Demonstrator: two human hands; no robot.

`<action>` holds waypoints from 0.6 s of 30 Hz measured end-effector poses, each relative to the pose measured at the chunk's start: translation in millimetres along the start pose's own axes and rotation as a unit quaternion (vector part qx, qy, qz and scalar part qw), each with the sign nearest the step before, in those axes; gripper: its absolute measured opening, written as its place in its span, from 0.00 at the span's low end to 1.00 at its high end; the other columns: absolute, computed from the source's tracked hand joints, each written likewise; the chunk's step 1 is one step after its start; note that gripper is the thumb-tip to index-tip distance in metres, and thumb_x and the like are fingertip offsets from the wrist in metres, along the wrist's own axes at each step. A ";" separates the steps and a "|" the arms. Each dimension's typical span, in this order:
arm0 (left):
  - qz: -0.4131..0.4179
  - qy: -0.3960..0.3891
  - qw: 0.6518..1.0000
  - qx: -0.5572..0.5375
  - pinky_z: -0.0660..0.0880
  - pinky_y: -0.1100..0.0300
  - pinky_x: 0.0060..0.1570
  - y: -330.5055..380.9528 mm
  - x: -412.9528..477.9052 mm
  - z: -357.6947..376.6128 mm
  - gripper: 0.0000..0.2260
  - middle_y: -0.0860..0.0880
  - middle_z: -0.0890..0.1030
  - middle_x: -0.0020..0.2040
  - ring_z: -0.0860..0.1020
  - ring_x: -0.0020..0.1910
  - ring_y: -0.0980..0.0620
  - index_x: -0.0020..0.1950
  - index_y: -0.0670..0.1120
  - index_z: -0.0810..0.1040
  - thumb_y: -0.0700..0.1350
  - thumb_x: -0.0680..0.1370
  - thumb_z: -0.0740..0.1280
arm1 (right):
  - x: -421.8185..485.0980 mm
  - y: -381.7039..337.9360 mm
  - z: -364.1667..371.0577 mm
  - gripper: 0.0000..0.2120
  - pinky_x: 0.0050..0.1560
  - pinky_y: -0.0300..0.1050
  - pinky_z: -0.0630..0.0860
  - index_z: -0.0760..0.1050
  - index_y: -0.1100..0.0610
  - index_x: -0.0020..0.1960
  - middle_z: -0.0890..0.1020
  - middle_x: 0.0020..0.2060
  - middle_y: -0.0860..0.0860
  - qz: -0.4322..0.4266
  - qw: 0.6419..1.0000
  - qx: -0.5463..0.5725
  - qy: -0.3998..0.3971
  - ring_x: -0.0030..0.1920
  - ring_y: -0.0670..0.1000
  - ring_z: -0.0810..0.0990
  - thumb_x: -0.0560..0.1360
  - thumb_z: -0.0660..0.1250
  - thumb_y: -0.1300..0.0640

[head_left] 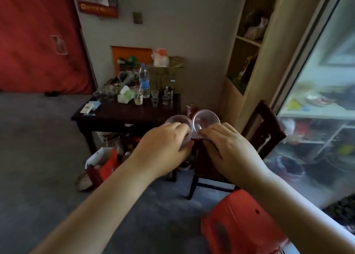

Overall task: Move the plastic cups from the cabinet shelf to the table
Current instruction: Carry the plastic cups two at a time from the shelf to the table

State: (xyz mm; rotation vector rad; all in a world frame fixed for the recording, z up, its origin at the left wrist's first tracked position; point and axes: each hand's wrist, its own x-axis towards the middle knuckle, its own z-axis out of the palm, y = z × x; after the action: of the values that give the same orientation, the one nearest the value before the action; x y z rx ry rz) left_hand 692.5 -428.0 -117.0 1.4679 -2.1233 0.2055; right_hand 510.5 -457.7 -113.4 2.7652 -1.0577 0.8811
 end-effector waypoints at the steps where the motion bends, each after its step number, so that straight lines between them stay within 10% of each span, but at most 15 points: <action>1: -0.010 -0.004 1.000 0.003 0.65 0.60 0.32 -5.5 7.5 6.5 0.07 0.50 0.79 0.42 0.75 0.43 0.51 0.45 0.46 0.74 0.49 0.75 0.63 | 8.0 11.1 6.8 0.12 0.46 0.50 0.77 0.74 0.57 0.58 0.79 0.49 0.52 -0.006 1.000 0.004 -0.006 0.49 0.54 0.75 0.75 0.64 0.63; 18: -0.121 -0.016 0.992 0.019 0.74 0.54 0.37 -95.1 129.9 108.9 0.12 0.51 0.79 0.44 0.76 0.43 0.52 0.50 0.47 0.75 0.52 0.79 0.57 | 132.5 168.8 103.2 0.13 0.49 0.47 0.75 0.75 0.53 0.60 0.80 0.51 0.50 -0.044 0.990 0.072 -0.111 0.53 0.52 0.75 0.77 0.62 0.60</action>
State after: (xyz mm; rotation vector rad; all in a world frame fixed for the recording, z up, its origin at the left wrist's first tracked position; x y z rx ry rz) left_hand 707.2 -617.2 -158.6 1.7437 -1.9540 0.1327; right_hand 535.3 -690.9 -154.7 3.0618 -0.9245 0.6762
